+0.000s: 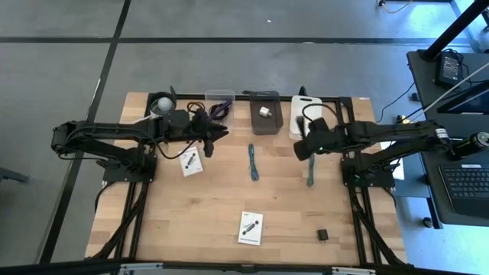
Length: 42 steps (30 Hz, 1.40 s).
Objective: Pick and place items into bin
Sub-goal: Put the black charger cable into the transparent bin
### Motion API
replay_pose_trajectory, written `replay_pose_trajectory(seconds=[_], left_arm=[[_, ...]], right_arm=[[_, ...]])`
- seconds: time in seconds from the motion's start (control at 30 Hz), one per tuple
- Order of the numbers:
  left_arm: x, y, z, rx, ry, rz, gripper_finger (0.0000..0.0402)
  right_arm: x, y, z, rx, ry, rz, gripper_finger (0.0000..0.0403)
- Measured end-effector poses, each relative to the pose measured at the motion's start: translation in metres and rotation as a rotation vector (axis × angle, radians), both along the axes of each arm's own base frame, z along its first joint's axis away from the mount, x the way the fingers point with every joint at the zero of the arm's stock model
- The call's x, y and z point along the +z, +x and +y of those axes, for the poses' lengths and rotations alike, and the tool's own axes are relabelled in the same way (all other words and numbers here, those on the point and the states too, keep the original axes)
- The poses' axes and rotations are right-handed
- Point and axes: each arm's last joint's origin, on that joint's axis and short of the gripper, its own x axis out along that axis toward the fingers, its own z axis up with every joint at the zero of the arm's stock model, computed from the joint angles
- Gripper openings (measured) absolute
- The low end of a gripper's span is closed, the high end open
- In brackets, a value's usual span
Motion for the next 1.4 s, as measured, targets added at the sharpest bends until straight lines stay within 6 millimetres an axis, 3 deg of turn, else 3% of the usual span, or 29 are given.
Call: replay_pose_trajectory(seconds=[0.17, 0.3, 0.5, 0.63, 0.83, 1.13, 1.27, 1.4], left_arm=[[0.013, 0.003, -0.001, -0.038, 0.037, -0.130, 0.0163], [0.022, 0.004, -0.003, -0.048, 0.044, -0.226, 0.0210], [0.034, 0.004, -0.004, -0.068, 0.066, -0.350, 0.0238], [0.035, 0.005, -0.005, -0.119, 0.063, -0.367, 0.0239], [0.035, 0.007, -0.013, -0.174, 0.057, -0.374, 0.0239], [0.035, 0.007, -0.019, -0.197, 0.052, -0.375, 0.0237], [0.036, 0.007, -0.019, -0.193, 0.054, -0.377, 0.0201], [0.035, 0.007, -0.019, -0.192, 0.061, -0.375, 0.0122]], right_arm=[[0.028, 0.031, 0.005, 0.217, -0.191, -0.291, 0.0072], [0.038, 0.056, 0.008, 0.347, -0.335, -0.436, 0.0075], [0.026, 0.101, 0.013, 0.472, -0.432, -0.544, 0.0073], [0.017, 0.127, 0.016, 0.537, -0.418, -0.511, 0.0073], [0.024, 0.157, 0.019, 0.629, -0.465, -0.389, 0.0073], [0.027, 0.183, 0.019, 0.710, -0.505, -0.331, 0.0078], [0.025, 0.185, 0.016, 0.700, -0.497, -0.331, 0.0080], [0.026, 0.185, 0.014, 0.691, -0.498, -0.336, 0.0081]])
